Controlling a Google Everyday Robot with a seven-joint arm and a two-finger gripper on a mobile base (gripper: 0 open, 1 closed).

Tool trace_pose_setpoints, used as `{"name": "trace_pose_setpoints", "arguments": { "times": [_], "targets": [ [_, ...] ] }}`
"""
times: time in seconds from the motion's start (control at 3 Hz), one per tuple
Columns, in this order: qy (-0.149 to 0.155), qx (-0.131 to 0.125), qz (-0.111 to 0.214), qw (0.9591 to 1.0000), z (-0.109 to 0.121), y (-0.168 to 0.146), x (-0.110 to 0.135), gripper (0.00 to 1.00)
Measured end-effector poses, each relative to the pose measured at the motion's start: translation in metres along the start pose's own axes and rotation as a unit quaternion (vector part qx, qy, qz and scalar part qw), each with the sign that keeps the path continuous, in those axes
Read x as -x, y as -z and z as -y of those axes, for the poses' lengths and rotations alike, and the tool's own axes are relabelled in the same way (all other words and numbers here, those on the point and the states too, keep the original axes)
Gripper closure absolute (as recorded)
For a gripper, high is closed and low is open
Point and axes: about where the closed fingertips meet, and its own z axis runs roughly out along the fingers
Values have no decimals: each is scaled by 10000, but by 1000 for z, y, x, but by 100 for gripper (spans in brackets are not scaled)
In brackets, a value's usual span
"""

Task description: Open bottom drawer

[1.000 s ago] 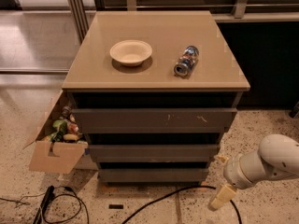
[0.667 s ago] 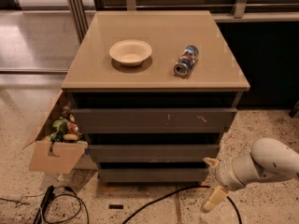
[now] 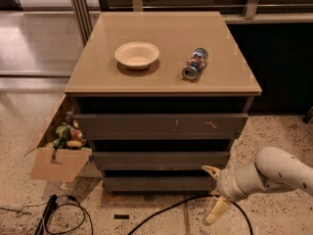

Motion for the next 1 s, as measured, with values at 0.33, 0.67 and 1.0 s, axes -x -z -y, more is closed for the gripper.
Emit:
{"name": "trace_pose_setpoints", "arguments": {
  "times": [0.33,0.67,1.0],
  "targets": [
    [-88,-186,313,9993,-2,-19,-1,0],
    [-140,-426,673,9967,-13,-55,-8,0],
    [-123,-932,880,9917,-7,-92,-16,0]
  ]
}}
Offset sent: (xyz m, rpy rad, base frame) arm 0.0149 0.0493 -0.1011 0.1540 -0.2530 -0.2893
